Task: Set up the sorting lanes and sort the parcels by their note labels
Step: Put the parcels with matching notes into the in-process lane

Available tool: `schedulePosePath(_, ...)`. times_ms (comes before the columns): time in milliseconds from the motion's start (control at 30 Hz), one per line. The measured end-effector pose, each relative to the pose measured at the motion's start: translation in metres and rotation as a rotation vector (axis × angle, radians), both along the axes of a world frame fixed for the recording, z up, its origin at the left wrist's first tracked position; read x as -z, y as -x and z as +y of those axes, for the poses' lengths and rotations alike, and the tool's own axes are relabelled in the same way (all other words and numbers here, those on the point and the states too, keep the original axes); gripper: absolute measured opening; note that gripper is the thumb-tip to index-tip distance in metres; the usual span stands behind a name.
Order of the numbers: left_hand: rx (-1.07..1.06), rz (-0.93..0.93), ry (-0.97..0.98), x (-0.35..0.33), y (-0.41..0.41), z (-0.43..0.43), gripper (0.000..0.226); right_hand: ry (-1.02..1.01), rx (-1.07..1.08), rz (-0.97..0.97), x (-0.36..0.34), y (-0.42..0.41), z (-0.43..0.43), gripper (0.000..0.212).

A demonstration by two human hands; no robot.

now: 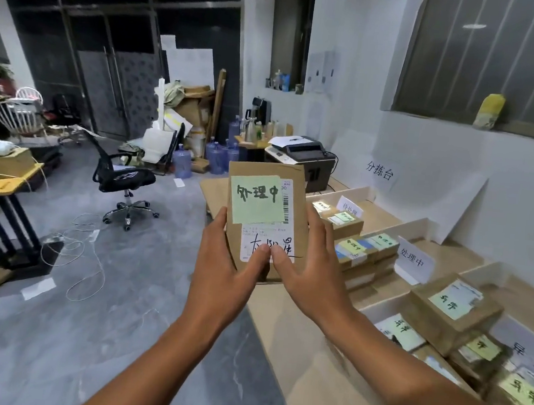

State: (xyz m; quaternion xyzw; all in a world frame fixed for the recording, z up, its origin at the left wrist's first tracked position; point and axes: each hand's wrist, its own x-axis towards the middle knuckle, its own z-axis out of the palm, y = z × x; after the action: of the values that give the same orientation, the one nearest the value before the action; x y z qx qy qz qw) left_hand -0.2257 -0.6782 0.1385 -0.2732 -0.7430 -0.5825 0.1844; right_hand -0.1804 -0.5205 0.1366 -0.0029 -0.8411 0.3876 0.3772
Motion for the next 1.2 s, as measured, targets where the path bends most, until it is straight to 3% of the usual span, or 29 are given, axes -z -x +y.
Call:
schedulePosePath(500, 0.193, -0.087, 0.069, 0.033, 0.216, 0.167, 0.063, 0.131, 0.137, -0.048, 0.037, 0.187, 0.152, 0.079)
schedulePosePath(733, 0.502, -0.141, 0.102, 0.064, 0.313, 0.255, 0.067, 0.138, 0.506, -0.108, 0.058, 0.238, 0.204, 0.080)
schedulePosePath(800, 0.611, -0.162, 0.154, 0.070, 0.324, 0.281, 0.075, 0.188, 0.618, -0.123, 0.060, 0.237, 0.214, 0.080)
schedulePosePath(1000, 1.003, -0.242, 0.237, 0.085, 0.303, 0.359, 0.069, 0.203, 1.005, -0.204, 0.081, 0.191, 0.247, 0.085)
schedulePosePath(1200, 1.144, -0.229, 0.355, 0.117, 0.282, 0.418, 0.072, 0.323, 1.135, -0.260, 0.117, 0.163, 0.283, 0.088)
